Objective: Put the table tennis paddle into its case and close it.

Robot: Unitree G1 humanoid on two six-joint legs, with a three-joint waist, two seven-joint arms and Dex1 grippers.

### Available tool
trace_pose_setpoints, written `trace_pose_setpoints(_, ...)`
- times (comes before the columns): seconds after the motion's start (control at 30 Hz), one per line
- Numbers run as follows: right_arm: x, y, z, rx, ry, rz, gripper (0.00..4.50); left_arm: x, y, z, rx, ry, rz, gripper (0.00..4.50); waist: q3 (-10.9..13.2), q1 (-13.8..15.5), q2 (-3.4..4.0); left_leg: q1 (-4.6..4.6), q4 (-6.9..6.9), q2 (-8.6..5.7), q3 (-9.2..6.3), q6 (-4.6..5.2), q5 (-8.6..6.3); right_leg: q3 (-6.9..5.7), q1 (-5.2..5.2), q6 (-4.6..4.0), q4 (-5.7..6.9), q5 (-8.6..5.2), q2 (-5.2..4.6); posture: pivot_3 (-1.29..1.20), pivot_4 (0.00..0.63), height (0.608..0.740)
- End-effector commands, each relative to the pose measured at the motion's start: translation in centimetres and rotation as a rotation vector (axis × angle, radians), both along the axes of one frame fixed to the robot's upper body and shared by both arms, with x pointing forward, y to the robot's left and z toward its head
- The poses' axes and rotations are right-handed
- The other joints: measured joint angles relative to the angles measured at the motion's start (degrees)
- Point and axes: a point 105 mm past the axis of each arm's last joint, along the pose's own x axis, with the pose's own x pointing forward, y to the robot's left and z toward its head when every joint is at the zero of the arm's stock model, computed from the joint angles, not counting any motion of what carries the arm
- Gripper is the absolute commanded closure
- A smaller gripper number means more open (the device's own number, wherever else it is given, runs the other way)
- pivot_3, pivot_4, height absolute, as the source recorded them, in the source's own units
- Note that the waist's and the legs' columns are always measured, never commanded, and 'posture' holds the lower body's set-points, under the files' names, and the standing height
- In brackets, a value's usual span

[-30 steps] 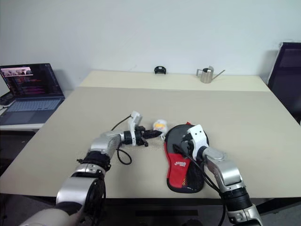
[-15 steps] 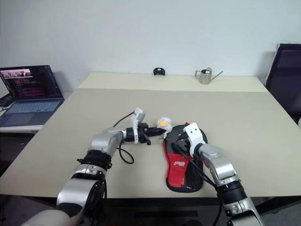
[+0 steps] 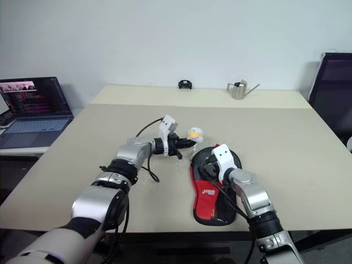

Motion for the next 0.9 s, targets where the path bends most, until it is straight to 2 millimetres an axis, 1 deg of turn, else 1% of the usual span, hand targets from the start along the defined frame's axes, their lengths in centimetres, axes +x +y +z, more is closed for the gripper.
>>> trace_pose_setpoints(0.03, -2.7, -0.2, -6.4, -0.049, 0.239, -0.021, 0.00, 0.9, -0.8, 1.6, 0.043, -0.085, 0.024, 4.49, -0.06, 0.01, -0.01, 0.00, -0.06, 0.01, -0.01, 0.00, 0.00, -0.01, 0.00, 0.00, -0.06, 0.00, 0.00, 0.00, 0.150, 0.740)
trace_pose_setpoints(0.23, -3.3, -0.3, -7.0, -0.043, 0.258, -0.045, 0.00, 1.5, -2.4, 1.8, 0.088, -0.133, 0.077, 4.49, -0.30, 0.05, -0.08, -0.03, -0.19, 0.01, -0.03, 0.00, -0.01, -0.06, 0.08, 0.00, -0.40, 0.00, 0.00, 0.00, 0.150, 0.740)
trace_pose_setpoints(0.5, -3.7, -0.5, -7.8, -0.050, 0.279, -0.071, 0.00, 1.6, -4.3, 2.3, 0.137, -0.194, 0.065, 4.49, -0.48, 0.07, -0.11, -0.03, -0.21, 0.01, -0.04, 0.00, -0.01, -0.09, 0.11, 0.01, -0.44, 0.00, 0.01, 0.00, 0.150, 0.740)
trace_pose_setpoints(0.9, -5.2, 0.4, -8.3, -0.037, 0.300, -0.089, 0.00, 1.7, -4.8, 1.2, 0.277, -0.273, 0.081, 4.49, -0.67, 0.18, -0.11, -0.02, -0.21, 0.00, -0.09, 0.00, -0.02, -0.14, 0.18, 0.03, -0.49, -0.01, 0.01, 0.00, 0.150, 0.740)
